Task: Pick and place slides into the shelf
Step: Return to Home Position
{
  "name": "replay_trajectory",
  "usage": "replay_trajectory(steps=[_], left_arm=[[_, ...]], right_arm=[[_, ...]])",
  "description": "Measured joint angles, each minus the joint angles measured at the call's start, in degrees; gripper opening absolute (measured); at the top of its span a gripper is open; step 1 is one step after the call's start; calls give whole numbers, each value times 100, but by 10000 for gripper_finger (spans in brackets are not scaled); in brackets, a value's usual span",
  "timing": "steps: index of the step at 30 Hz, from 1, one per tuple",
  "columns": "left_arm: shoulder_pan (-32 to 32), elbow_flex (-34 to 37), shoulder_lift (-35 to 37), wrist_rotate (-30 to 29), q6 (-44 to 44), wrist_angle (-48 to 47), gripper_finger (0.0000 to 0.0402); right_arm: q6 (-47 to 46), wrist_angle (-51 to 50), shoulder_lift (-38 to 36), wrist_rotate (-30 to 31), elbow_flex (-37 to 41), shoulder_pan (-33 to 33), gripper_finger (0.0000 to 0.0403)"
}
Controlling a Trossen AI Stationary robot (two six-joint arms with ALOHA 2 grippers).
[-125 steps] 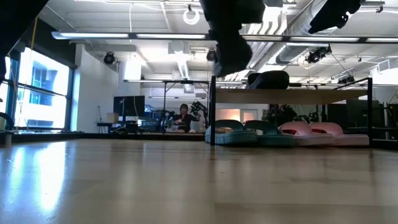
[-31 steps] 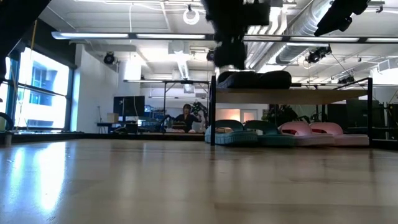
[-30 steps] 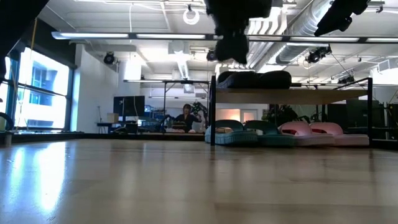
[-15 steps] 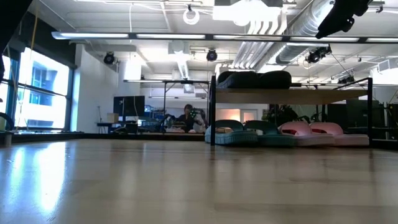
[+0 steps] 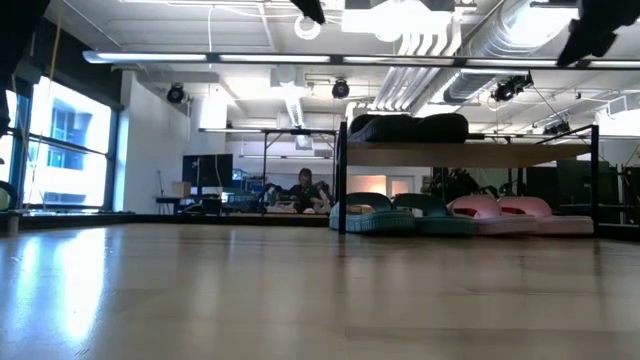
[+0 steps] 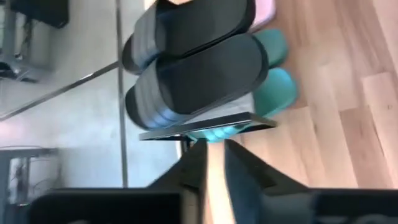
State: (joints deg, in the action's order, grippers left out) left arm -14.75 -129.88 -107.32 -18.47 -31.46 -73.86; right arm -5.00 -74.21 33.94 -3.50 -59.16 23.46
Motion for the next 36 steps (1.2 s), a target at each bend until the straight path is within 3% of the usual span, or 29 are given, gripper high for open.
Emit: replay_trajectory(steps=[3, 10, 16, 23, 27, 32, 36], left_arm=[[4, 537, 5, 344, -46, 501, 8], [13, 2111, 49, 1607, -259, 2514, 7], [187, 3226, 244, 2174, -302, 4013, 3], [282, 4408, 476, 3050, -145, 5830, 1], [260, 4835, 552, 3121, -12, 6889, 0], [116, 4852, 1009, 3159, 24, 6987, 0], [18, 4843, 1511, 3156, -17, 6907, 0]], right_arm=[[-133, -192, -245, -4, 0, 0, 10], [-500, -370, -879, -416, 88, 0, 2], [-815, 160, -1573, -1652, 1548, 0, 0], [-1052, 2789, -1758, -2732, 3070, 2, 0], [-1455, 4468, -1651, -2503, 3224, -26, 0], [-2251, 7131, -1638, -2321, 3226, -31, 0], [-1945, 8824, -1642, -2306, 3224, -26, 0]])
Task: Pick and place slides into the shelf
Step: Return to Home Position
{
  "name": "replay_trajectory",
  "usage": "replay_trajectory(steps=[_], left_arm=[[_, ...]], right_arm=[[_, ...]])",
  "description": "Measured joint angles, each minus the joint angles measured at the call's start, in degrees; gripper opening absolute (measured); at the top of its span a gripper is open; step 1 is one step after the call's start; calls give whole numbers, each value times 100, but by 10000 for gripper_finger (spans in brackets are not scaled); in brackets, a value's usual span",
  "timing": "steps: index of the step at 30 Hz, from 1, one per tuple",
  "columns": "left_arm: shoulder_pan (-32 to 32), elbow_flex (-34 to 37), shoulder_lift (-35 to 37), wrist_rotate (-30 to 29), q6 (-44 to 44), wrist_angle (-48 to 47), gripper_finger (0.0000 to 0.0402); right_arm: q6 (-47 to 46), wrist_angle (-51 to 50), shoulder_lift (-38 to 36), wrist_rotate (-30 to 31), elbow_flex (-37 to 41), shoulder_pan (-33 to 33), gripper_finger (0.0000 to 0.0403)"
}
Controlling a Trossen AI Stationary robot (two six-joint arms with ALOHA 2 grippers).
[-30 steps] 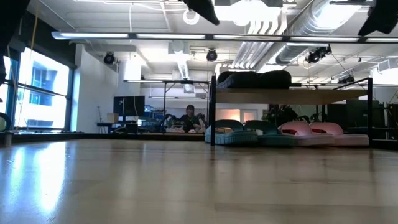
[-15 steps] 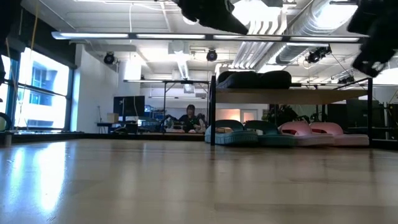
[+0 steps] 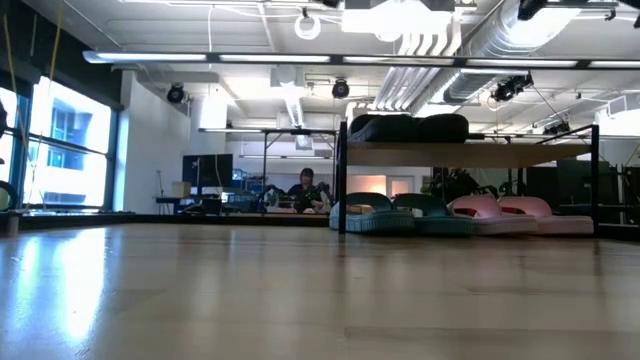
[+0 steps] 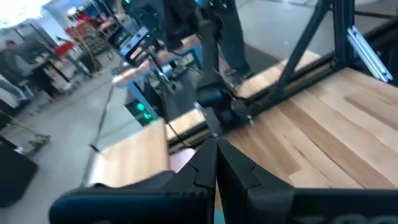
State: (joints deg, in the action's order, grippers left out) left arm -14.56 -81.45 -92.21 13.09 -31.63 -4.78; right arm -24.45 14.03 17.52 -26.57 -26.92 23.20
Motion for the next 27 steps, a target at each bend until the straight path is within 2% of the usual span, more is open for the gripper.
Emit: replay_trajectory(steps=[4, 9, 15, 22, 27], left_arm=[[-126, 0, 533, 16, -34, -196, 0], [-208, -2, 1123, -222, -115, -586, 0], [-206, 113, 1752, -653, -150, -972, 0], [-206, 1416, 2925, -1071, 55, -445, 0], [-206, 2432, 3906, -1202, 265, 20, 0]], right_arm=[[180, 1025, 0, 0, 0, 0, 0], [-178, 2050, -118, -5, 0, 0, 0], [-380, 2443, -438, 55, 0, 0, 0], [-158, 2334, -990, 475, 0, 0, 0], [184, 1435, -1461, 769, 0, 0, 0]])
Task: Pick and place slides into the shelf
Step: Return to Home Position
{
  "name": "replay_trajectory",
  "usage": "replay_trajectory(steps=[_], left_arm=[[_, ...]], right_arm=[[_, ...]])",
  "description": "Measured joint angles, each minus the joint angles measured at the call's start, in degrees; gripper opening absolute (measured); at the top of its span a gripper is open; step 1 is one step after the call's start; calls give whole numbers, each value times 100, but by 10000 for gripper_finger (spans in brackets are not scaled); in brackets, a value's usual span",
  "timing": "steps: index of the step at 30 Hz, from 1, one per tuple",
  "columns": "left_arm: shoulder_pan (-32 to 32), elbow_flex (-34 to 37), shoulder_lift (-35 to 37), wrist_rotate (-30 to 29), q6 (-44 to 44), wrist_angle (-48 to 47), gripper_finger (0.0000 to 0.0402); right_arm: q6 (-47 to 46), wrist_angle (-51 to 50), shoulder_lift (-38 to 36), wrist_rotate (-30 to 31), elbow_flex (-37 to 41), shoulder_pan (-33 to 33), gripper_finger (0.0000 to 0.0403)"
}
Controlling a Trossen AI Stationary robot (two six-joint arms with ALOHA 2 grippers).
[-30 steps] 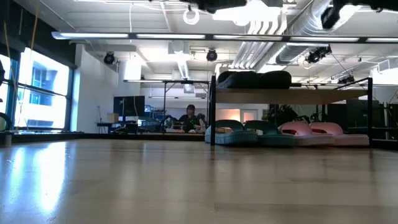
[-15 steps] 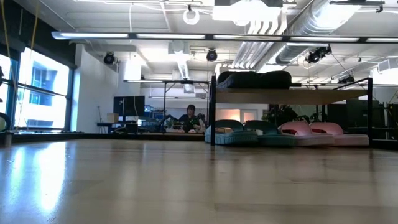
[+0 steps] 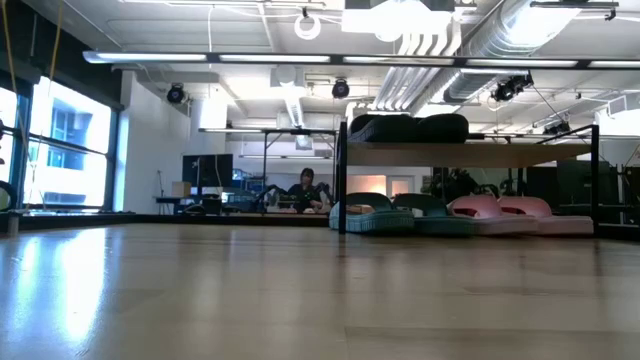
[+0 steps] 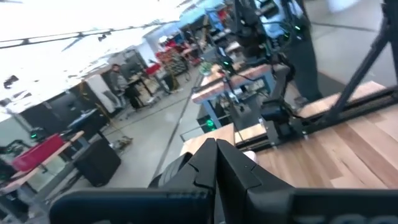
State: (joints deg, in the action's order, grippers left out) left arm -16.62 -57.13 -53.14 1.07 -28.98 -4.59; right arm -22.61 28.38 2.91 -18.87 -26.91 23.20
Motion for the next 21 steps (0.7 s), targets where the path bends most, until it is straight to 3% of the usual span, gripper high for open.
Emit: replay_trajectory(steps=[9, 21], left_arm=[[13, 1234, 1572, -457, 211, 179, 0], [13, 2213, 3043, -675, 386, 166, 0]], right_arm=[[166, -212, -267, 267, 389, -1, 0], [-171, 1390, -263, 698, 1892, 0, 0]])
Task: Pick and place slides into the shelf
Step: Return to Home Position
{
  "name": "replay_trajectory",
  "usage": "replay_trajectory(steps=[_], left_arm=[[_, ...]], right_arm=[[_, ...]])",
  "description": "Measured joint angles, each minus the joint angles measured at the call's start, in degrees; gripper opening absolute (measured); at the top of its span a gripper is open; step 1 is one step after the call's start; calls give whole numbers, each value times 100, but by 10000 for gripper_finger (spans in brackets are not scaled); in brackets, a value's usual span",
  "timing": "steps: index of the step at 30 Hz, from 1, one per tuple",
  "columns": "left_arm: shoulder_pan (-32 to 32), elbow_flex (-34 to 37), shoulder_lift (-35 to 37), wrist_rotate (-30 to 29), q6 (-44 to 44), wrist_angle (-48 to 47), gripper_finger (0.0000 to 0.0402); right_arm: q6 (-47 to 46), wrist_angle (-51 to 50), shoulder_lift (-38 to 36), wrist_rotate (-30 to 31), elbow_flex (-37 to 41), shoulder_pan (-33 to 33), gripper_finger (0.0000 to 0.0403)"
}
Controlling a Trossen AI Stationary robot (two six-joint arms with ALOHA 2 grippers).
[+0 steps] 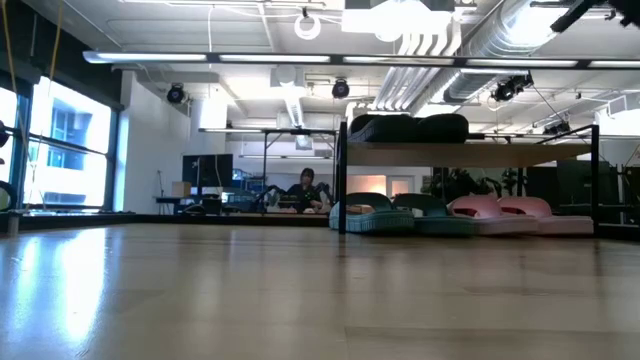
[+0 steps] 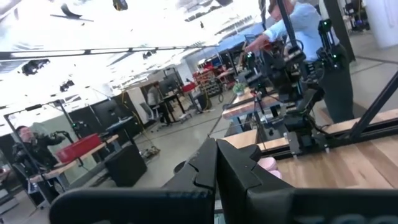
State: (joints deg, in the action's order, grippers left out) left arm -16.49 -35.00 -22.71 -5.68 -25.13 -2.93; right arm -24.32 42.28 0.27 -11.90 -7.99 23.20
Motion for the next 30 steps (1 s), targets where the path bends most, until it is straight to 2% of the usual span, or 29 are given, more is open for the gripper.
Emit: replay_trajectory(steps=[9, 15, 21, 25, 30], left_arm=[[-1, 716, 851, -239, 214, -3, 0], [0, 1170, 1490, -255, 401, -12, 0], [0, 1668, 2216, -298, 464, -5, 0], [0, 1814, 2212, -298, 464, -27, 0], [0, 2136, 2181, -298, 430, 579, 0]], right_arm=[[-334, 587, 2, 246, 722, 0, 0], [-332, 442, 1, 247, 746, 0, 0], [-47, -489, 2, 199, 746, 0, 0], [132, -1107, 5, 185, 746, -2, 0], [478, -2011, 9, 178, 746, -2, 0]])
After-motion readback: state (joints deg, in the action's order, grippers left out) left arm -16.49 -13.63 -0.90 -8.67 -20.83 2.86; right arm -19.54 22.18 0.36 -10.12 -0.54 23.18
